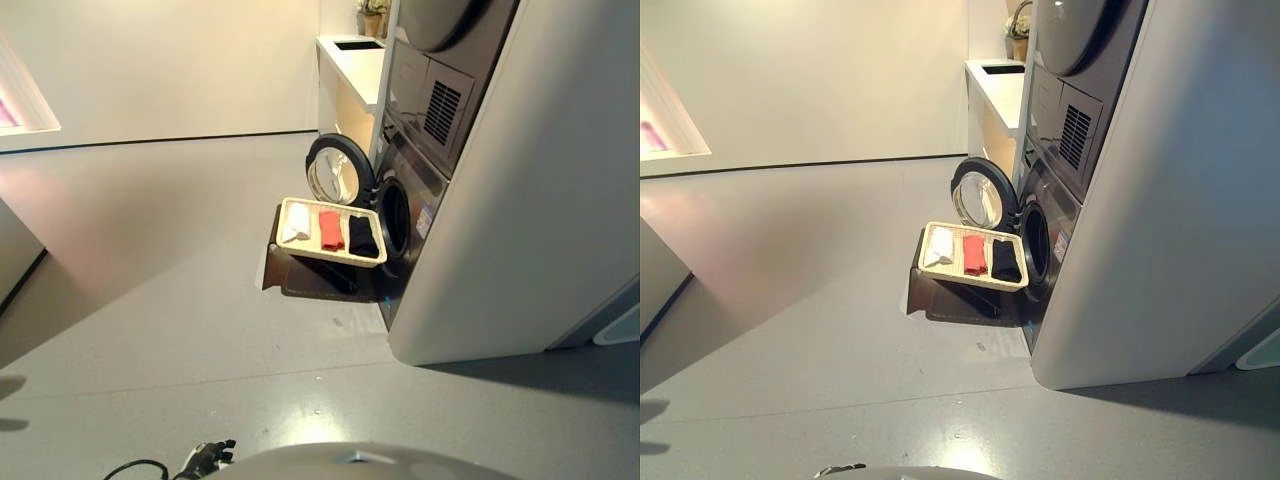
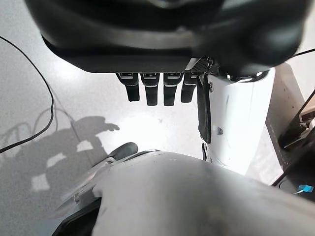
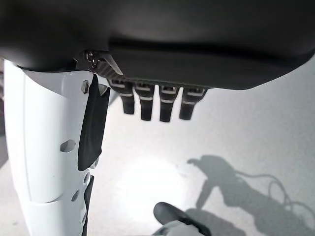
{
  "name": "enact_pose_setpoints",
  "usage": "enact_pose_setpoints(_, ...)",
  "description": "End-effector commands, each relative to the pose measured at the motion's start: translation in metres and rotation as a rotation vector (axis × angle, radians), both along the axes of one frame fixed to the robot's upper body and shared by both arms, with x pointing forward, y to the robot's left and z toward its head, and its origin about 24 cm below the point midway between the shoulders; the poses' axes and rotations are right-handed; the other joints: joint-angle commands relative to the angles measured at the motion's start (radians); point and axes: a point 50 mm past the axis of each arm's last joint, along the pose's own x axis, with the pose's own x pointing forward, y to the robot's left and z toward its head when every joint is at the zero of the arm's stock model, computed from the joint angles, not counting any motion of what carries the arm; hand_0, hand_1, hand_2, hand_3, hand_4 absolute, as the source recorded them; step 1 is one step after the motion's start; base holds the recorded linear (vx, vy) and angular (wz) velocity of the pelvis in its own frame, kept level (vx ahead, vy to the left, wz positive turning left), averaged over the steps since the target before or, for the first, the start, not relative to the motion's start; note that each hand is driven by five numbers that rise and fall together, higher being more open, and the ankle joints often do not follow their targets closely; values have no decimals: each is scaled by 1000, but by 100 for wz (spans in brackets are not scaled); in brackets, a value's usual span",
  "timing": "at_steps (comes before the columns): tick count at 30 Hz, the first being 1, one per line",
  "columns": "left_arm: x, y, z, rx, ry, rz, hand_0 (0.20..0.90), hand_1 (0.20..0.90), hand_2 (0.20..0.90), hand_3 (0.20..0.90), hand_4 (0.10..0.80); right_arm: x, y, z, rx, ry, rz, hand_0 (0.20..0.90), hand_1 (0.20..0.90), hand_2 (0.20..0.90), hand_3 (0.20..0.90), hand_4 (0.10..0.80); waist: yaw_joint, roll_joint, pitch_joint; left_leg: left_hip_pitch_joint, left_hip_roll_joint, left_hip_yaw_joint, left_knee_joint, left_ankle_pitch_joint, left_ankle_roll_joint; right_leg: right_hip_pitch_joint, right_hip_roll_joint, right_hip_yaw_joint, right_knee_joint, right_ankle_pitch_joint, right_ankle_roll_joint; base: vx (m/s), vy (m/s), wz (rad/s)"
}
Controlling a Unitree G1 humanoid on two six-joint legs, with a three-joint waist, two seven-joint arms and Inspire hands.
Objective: Pick up the clothes and place them into the washing machine
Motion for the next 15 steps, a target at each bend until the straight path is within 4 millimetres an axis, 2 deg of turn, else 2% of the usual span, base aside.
enact_pose_setpoints(1, 25, -16, 0, -42, -75, 25, 900, 900, 900, 900, 800, 35, 12, -1, 41, -84, 39, 900, 900, 900, 900, 800, -7, -27, -16, -15, -27, -11, -8, -65, -60, -29, -49, -4, -86, 104, 61, 15, 43, -2)
enact_pose_setpoints(7, 35, -15, 2, -37, -109, 25, 900, 900, 900, 900, 800, 46, 12, 1, 40, -112, 39, 900, 900, 900, 900, 800, 2, -29, 1, -31, -39, -11, 9, -74, -39, -64, -61, 5, -20, 85, 60, 22, 54, -4)
enact_pose_setpoints(11, 46, -13, 5, -25, -134, -3, 900, 900, 900, 900, 800, 56, 10, 3, 35, -139, 31, 900, 900, 900, 900, 800, 4, -29, 23, -51, -53, -28, 79, -118, -9, -107, -67, 5, 110, 46, 63, 74, 106, -1)
enact_pose_setpoints(12, 47, -13, 5, -24, -135, -3, 900, 900, 900, 900, 800, 56, 10, 3, 35, -139, 31, 900, 900, 900, 900, 800, 4, -30, 23, -52, -54, -28, 81, -120, -9, -108, -67, 5, 112, 44, 63, 62, 66, 1)
enact_pose_setpoints(14, 52, -10, 7, -18, -150, -14, 900, 900, 900, 900, 800, 57, 8, 3, 31, -148, 10, 900, 900, 900, 900, 800, -1, -23, 39, -47, -60, -51, 112, -144, 13, -164, -71, 3, 262, 65, 69, 112, 105, 2)
enact_pose_setpoints(15, 53, -10, 7, -18, -150, -14, 900, 900, 900, 900, 800, 57, 7, 3, 31, -149, 10, 900, 900, 900, 900, 800, -1, -23, 38, -49, -61, -51, 113, -145, 13, -168, -72, 4, 266, 63, 70, 127, 120, 5)
